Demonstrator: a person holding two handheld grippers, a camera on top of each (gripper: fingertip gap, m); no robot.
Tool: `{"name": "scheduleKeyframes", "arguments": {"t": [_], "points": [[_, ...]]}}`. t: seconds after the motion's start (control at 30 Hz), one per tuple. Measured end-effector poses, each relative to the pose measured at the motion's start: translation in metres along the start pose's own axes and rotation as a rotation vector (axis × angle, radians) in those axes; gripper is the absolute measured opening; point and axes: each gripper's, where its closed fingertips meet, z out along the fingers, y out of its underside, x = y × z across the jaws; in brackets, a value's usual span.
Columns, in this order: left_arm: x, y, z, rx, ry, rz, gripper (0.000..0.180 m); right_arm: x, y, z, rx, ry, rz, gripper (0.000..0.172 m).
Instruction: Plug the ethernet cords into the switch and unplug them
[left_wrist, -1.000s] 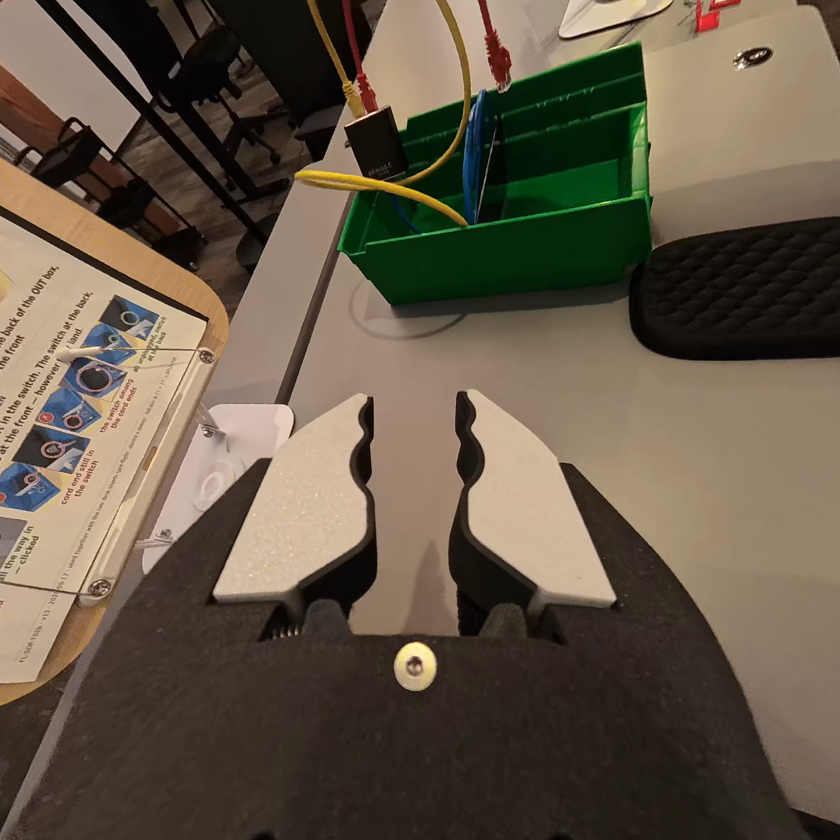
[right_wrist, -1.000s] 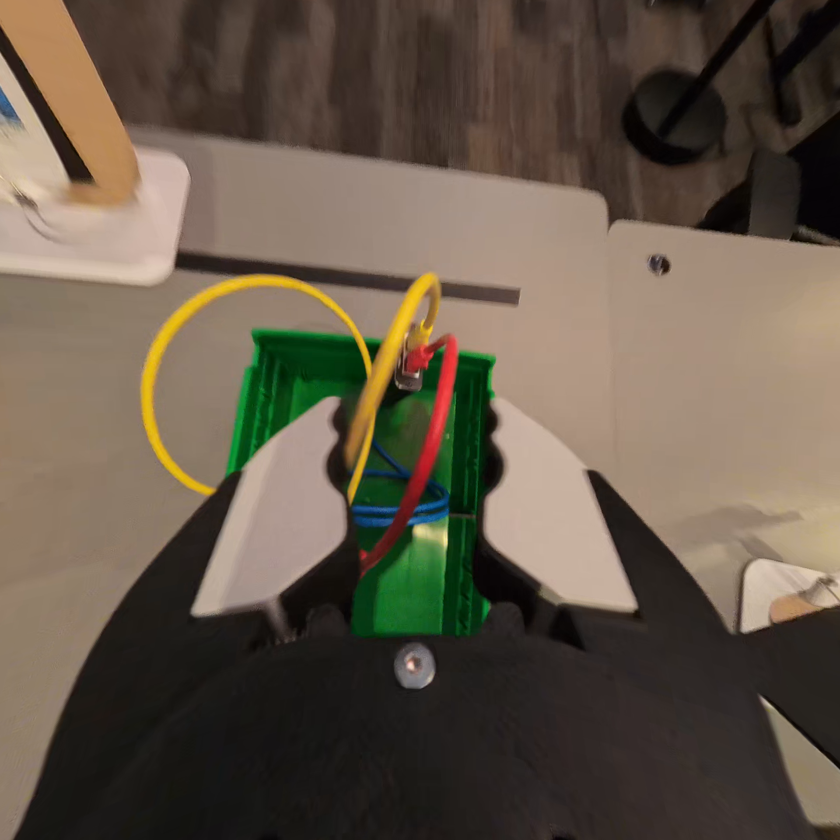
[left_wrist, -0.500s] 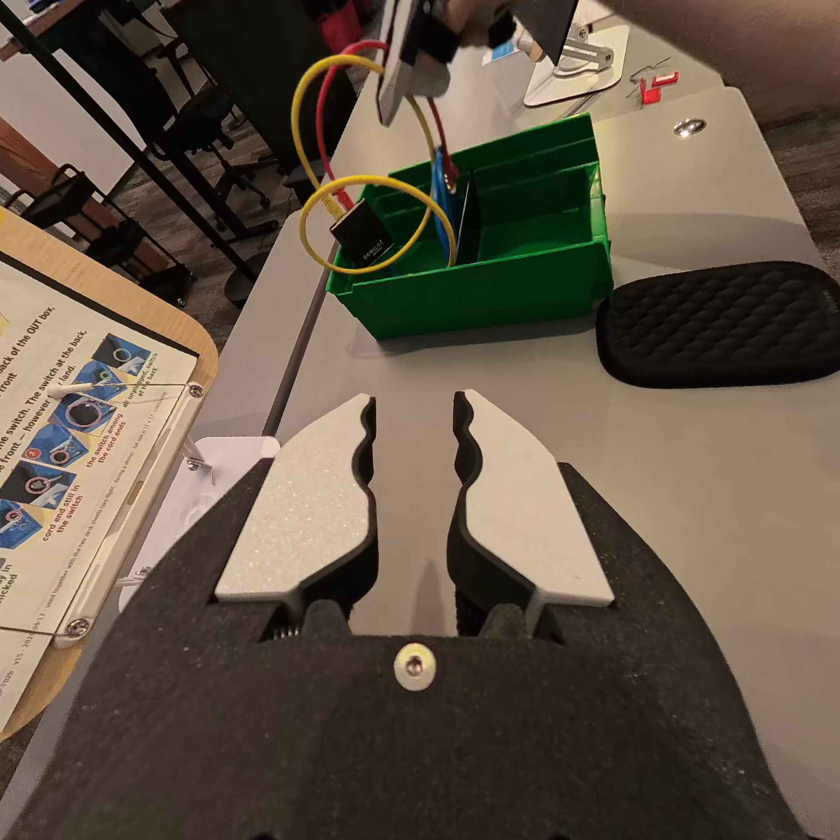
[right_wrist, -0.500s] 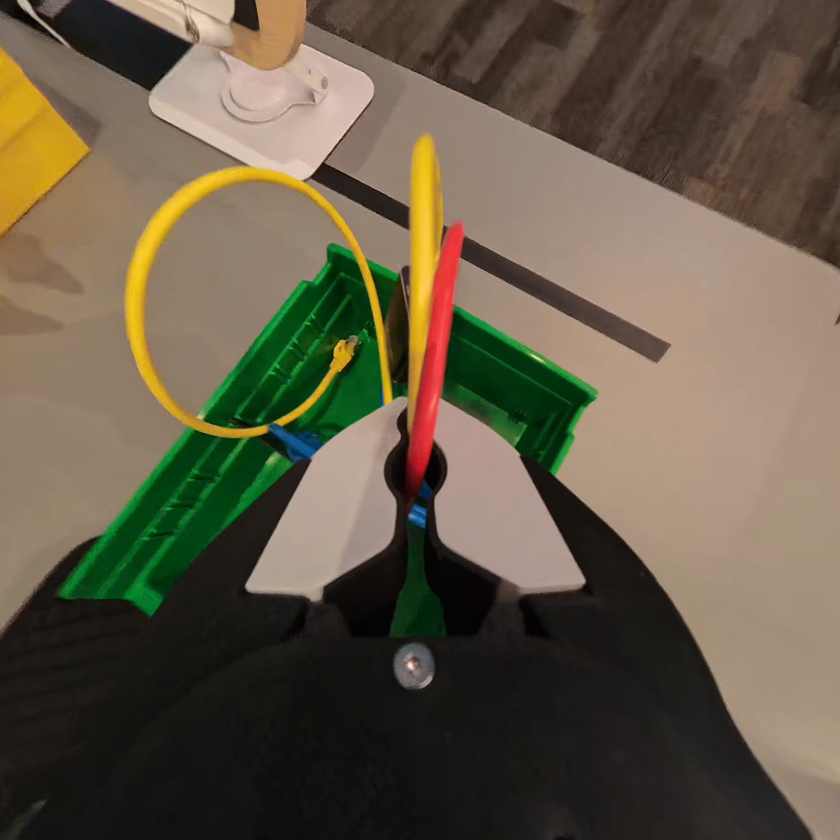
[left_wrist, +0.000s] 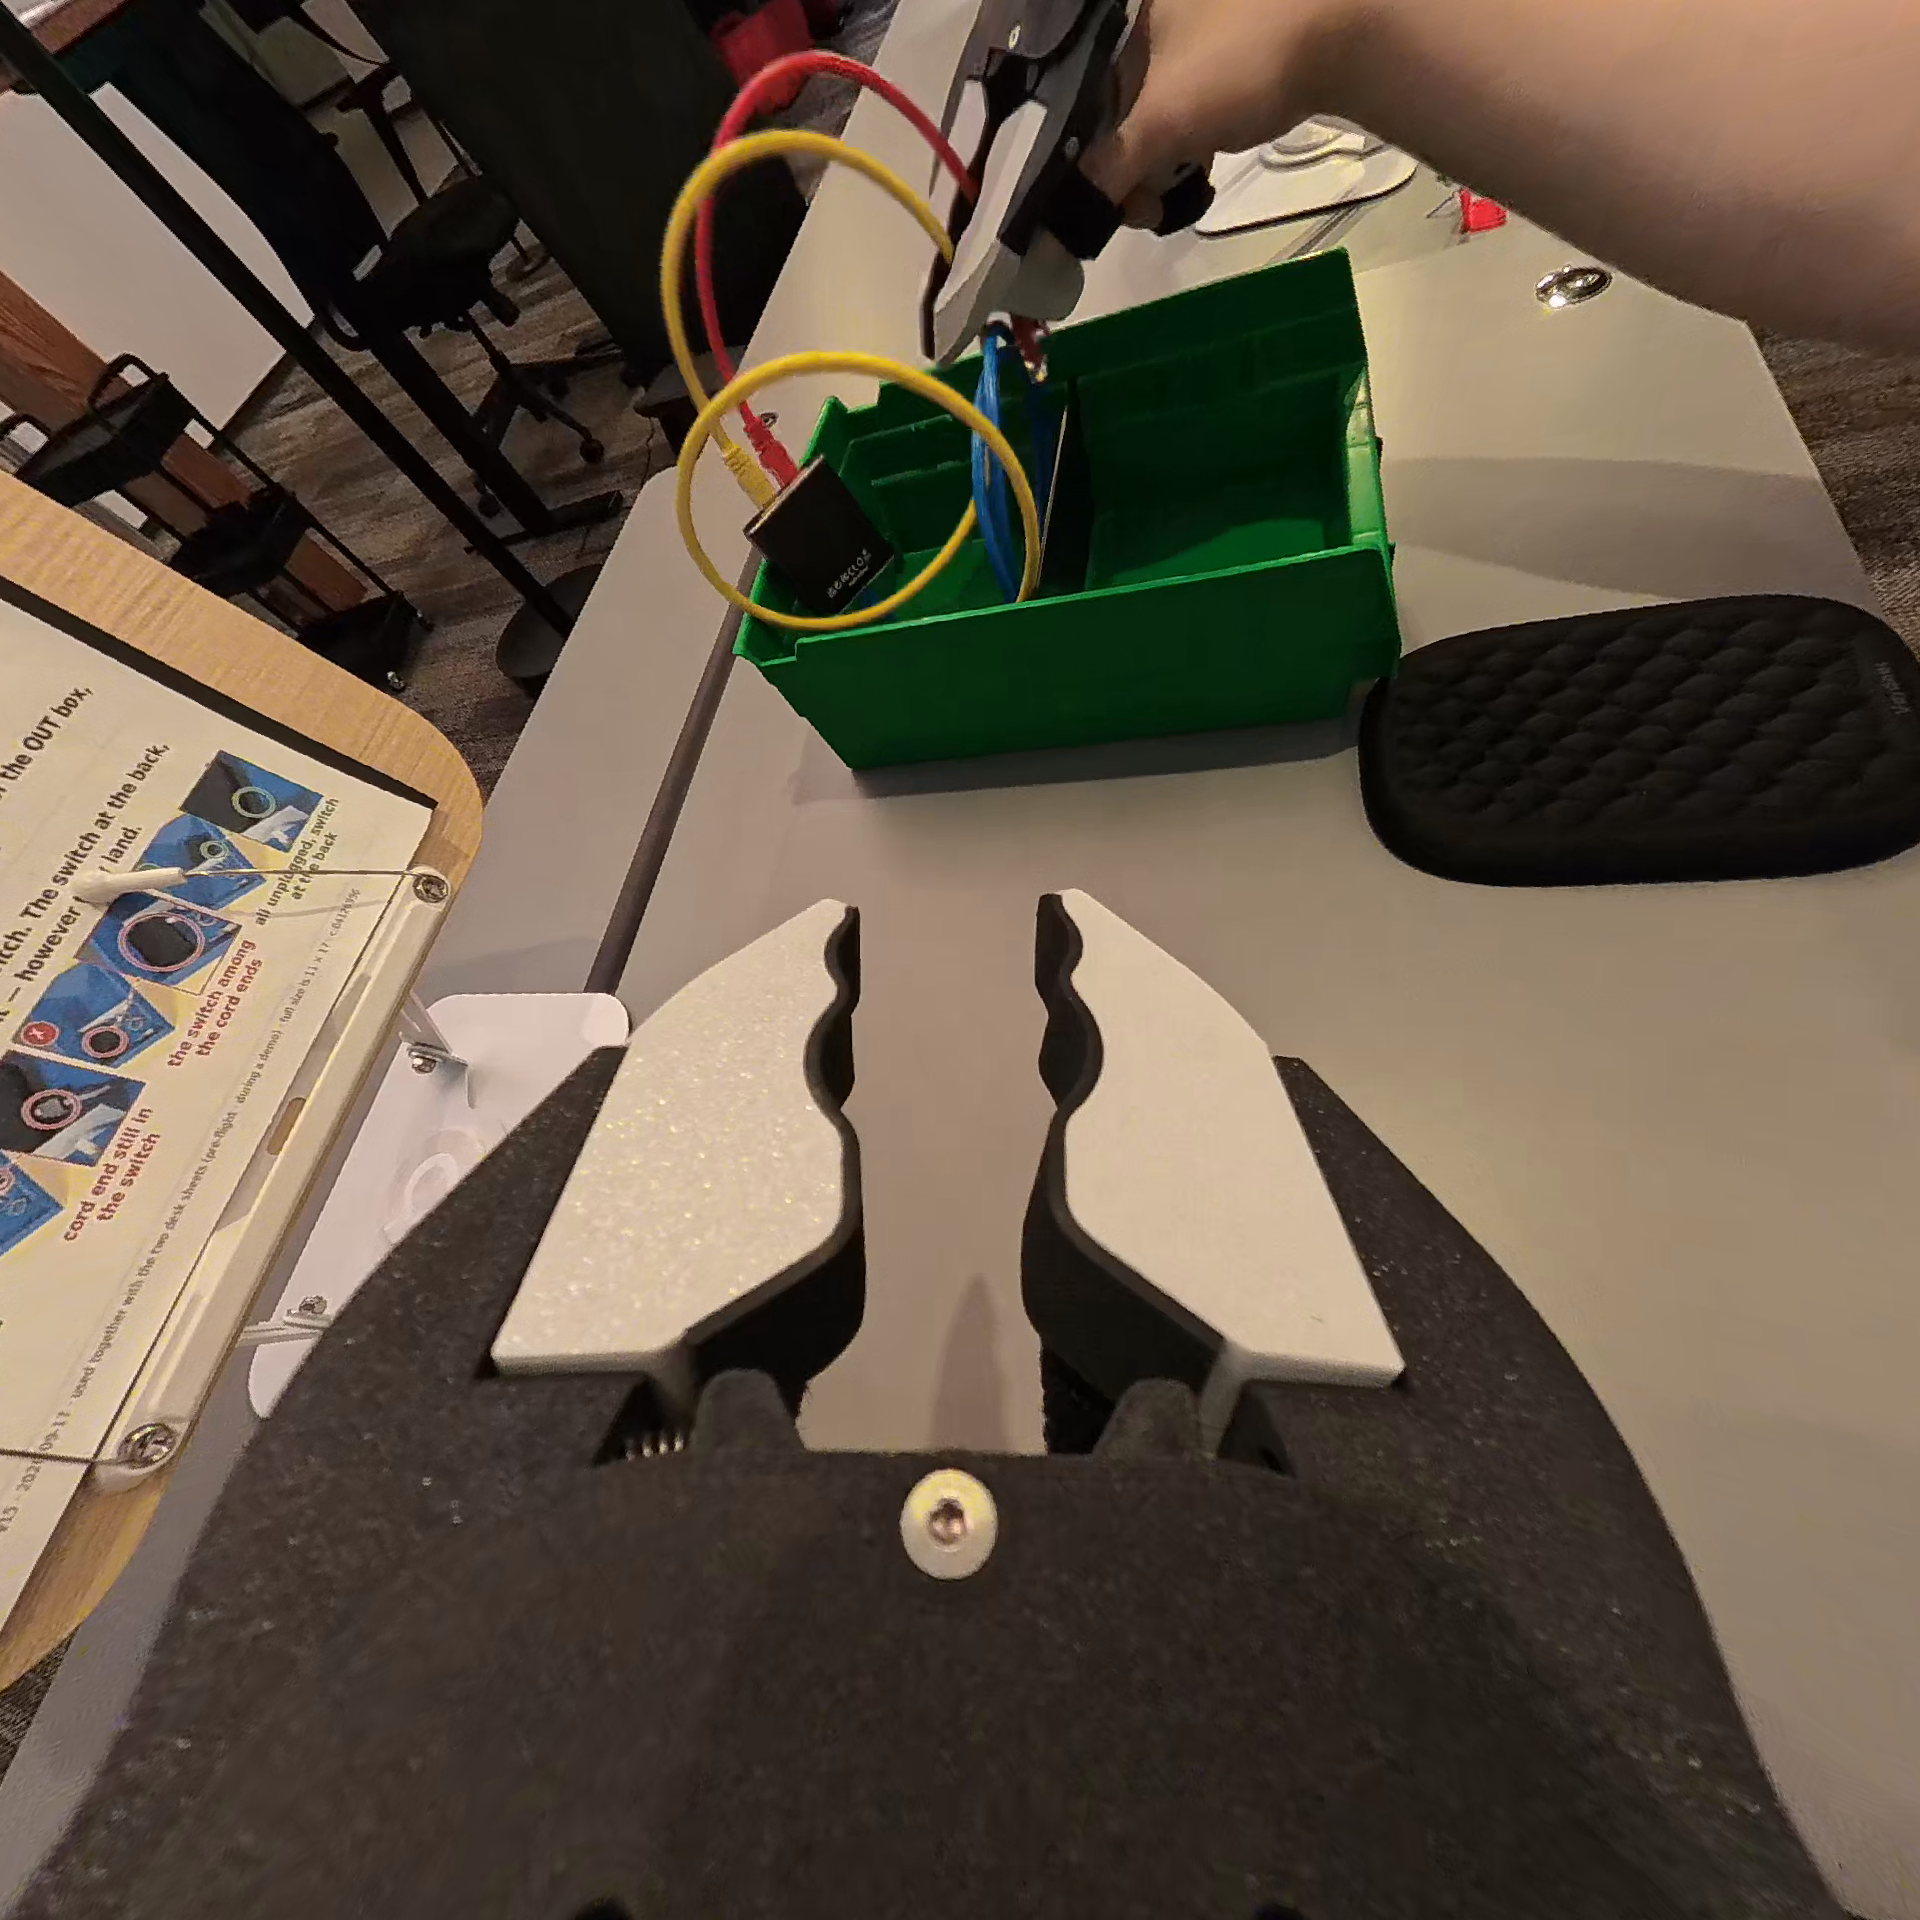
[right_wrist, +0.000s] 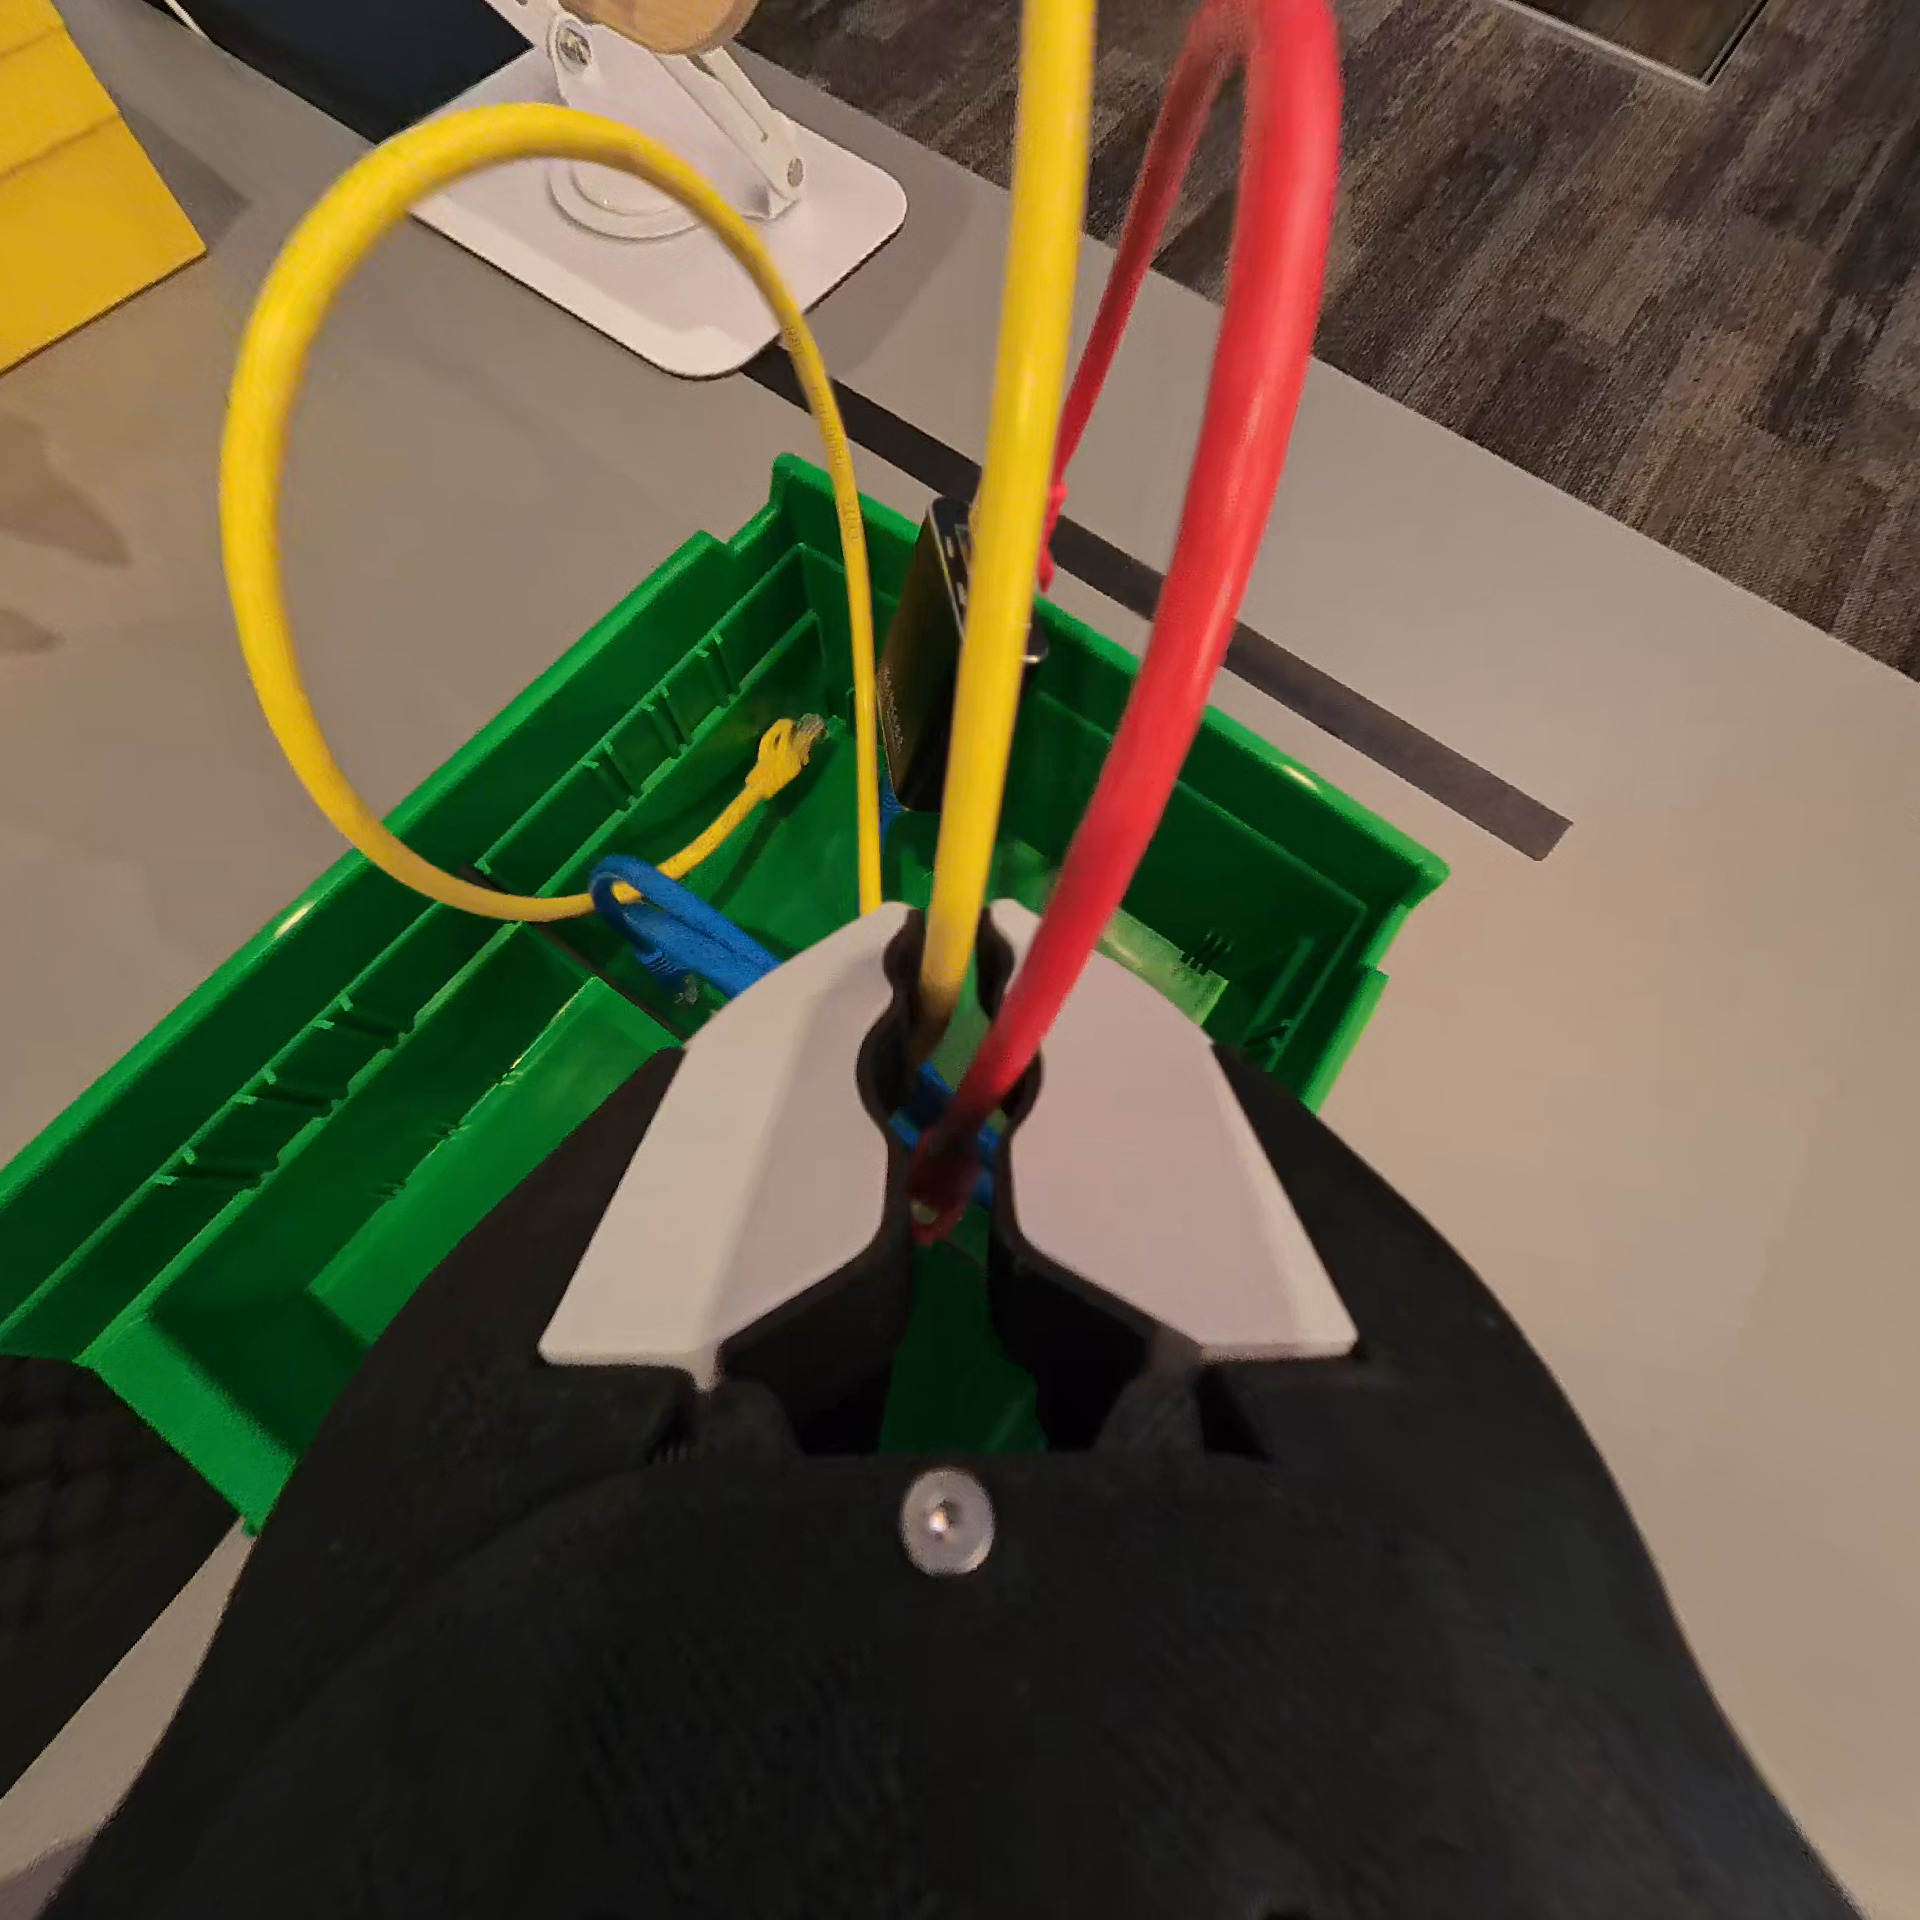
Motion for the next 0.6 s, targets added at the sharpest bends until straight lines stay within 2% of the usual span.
{"name": "scheduleKeyframes", "arguments": {"t": [0.1, 0.27, 0.47, 0.6], "points": [[0.001, 0.0, 0.001, -0.005, 0.001, 0.003, 0.032, 0.002, -0.003, -0.005, 0.007, 0.032, -0.004, 0.027], [0.002, -0.001, 0.0, -0.006, 0.0, 0.009, 0.032, 0.005, -0.014, -0.014, 0.046, 0.061, -0.023, 0.028], [0.002, 0.0, 0.001, -0.01, 0.001, 0.011, 0.032, 0.0, -0.023, -0.019, 0.06, 0.038, -0.018, 0.039], [0.002, 0.0, -0.001, -0.006, 0.0, 0.01, 0.032, -0.021, -0.042, -0.026, 0.128, -0.022, -0.072, 0.043]]}}
